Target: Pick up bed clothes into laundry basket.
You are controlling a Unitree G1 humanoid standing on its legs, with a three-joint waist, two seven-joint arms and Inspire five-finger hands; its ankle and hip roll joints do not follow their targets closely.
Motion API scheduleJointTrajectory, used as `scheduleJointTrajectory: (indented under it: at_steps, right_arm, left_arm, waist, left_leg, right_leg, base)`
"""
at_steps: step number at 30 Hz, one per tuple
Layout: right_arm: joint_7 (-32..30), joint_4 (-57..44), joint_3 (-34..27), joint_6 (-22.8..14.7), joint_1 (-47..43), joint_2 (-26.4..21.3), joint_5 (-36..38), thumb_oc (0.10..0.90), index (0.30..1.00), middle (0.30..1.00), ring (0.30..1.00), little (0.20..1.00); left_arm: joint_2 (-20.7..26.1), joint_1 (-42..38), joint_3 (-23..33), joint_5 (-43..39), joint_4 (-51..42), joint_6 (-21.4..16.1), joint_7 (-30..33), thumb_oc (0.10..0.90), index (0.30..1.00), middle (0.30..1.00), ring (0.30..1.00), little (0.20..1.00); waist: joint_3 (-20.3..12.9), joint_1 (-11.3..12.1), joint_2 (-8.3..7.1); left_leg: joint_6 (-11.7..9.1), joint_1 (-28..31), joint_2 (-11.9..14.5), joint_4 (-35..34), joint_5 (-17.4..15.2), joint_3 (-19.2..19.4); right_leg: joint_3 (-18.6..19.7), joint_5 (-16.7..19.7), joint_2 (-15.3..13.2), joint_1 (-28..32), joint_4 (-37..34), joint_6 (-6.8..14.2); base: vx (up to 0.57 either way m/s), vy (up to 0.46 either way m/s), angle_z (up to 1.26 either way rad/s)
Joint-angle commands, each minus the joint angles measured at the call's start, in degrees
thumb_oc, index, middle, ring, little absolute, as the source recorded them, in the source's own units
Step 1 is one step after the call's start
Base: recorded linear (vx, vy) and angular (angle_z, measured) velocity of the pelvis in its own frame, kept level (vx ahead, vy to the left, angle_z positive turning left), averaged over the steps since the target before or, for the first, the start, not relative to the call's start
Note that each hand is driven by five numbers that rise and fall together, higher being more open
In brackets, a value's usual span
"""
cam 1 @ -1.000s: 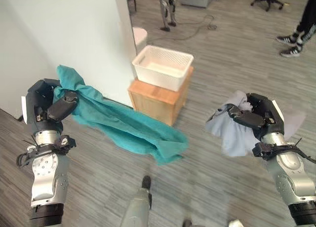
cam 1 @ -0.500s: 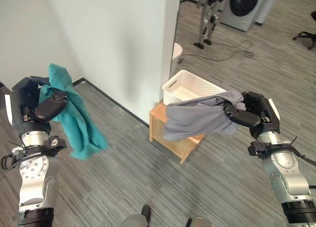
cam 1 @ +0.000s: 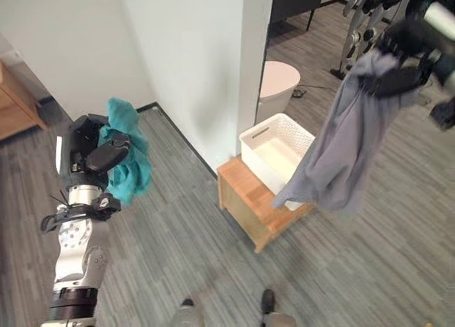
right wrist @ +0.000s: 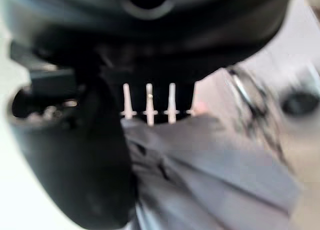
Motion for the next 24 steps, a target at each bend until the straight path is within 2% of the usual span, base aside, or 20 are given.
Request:
scheduleJointTrajectory:
  at_steps: [1,3,5,6,8,10,17,24]
  right_arm:
    - [-5.9,1.5,7.6,-4.5,-22.0,-2.4,-3.9,0.400,0.300,0.300,0.300,0.300]
    - [-5.8,4.8,14.0,-4.6,-28.1,-2.1,-5.0,0.400,0.300,0.300,0.300,0.300]
    - [-5.7,7.3,17.2,-4.6,-31.2,-1.3,-6.3,0.400,0.300,0.300,0.300,0.300]
    - [-5.6,8.6,17.7,-4.2,-32.3,-0.4,-6.3,0.400,0.300,0.300,0.300,0.300]
    - [-5.8,10.4,16.8,-4.8,-32.2,1.4,-5.5,0.400,0.300,0.300,0.300,0.300]
    - [-5.5,12.4,16.5,-4.6,-31.7,1.8,-5.1,0.400,0.300,0.300,0.300,0.300]
    - [-5.2,18.9,16.4,-3.6,-29.1,4.2,-7.7,0.400,0.300,0.300,0.300,0.300]
    - [-5.4,21.6,12.5,-3.4,-22.9,6.0,-9.3,0.400,0.300,0.300,0.300,0.300]
  left_arm:
    - [6.7,0.9,1.4,-1.3,-12.3,-7.0,-1.7,0.400,0.300,0.300,0.300,0.300]
    - [6.5,1.9,1.4,-1.1,-12.5,-6.8,-1.8,0.400,0.300,0.300,0.300,0.300]
    - [5.9,3.2,0.8,-0.7,-12.6,-6.7,-2.0,0.400,0.300,0.300,0.300,0.300]
    - [5.0,3.4,0.8,-0.7,-13.1,-6.8,-2.1,0.400,0.300,0.300,0.300,0.300]
    - [4.0,4.3,0.7,-0.7,-13.8,-6.6,-2.2,0.400,0.300,0.300,0.300,0.300]
    - [3.5,4.4,0.2,-1.1,-14.4,-6.4,-2.4,0.400,0.300,0.300,0.300,0.300]
    - [4.0,4.9,-1.2,-0.6,-17.1,-6.2,-2.1,0.400,0.300,0.300,0.300,0.300]
    - [4.5,6.4,0.0,-0.7,-18.6,-6.8,-1.2,0.400,0.300,0.300,0.300,0.300]
  waist:
    - [-6.8,3.2,-3.53]
    - [-7.4,3.4,-2.57]
    - [-7.8,3.9,-1.44]
    - [-7.8,4.3,-0.77]
    - [-7.7,4.2,-0.50]
    - [-8.4,3.7,-0.23]
    - [-9.7,3.0,1.01]
    - [-9.0,3.2,2.09]
  left_leg:
    - [2.2,-6.8,2.1,10.1,-9.2,8.1]
    - [2.8,-6.3,0.0,3.8,-10.2,9.7]
    - [3.6,-5.0,-2.1,-2.5,-11.0,9.1]
    - [3.2,-4.2,-2.7,-4.4,-10.3,7.7]
    - [3.4,-3.1,-3.8,-6.6,-10.5,5.9]
    - [3.7,-1.9,-3.1,-10.0,-10.1,7.0]
    - [4.1,3.0,-2.8,-18.3,-8.5,5.6]
    - [4.4,3.4,-3.5,-19.8,-8.5,4.5]
  right_leg:
    - [-0.3,-2.6,-1.1,4.2,-3.8,3.0]
    - [-1.1,-3.3,0.3,5.2,-4.6,3.0]
    - [-1.5,-3.9,1.9,5.2,-4.5,3.0]
    - [-1.4,-4.3,2.2,5.5,-4.6,2.7]
    - [-2.1,-4.4,2.8,6.1,-5.2,2.5]
    - [-3.0,-4.6,3.4,6.5,-5.8,2.4]
    - [-3.6,-5.1,4.1,5.7,-6.0,2.3]
    - [-4.2,-4.9,3.7,5.0,-5.8,2.6]
  base:
    - [0.20,-0.236,0.61]
    - [0.20,-0.150,0.51]
    - [0.19,-0.094,0.31]
    - [0.16,-0.053,0.10]
    - [0.11,-0.050,-0.11]
    - [0.09,-0.030,-0.04]
    - [0.05,0.021,0.17]
    - [0.01,0.027,0.09]
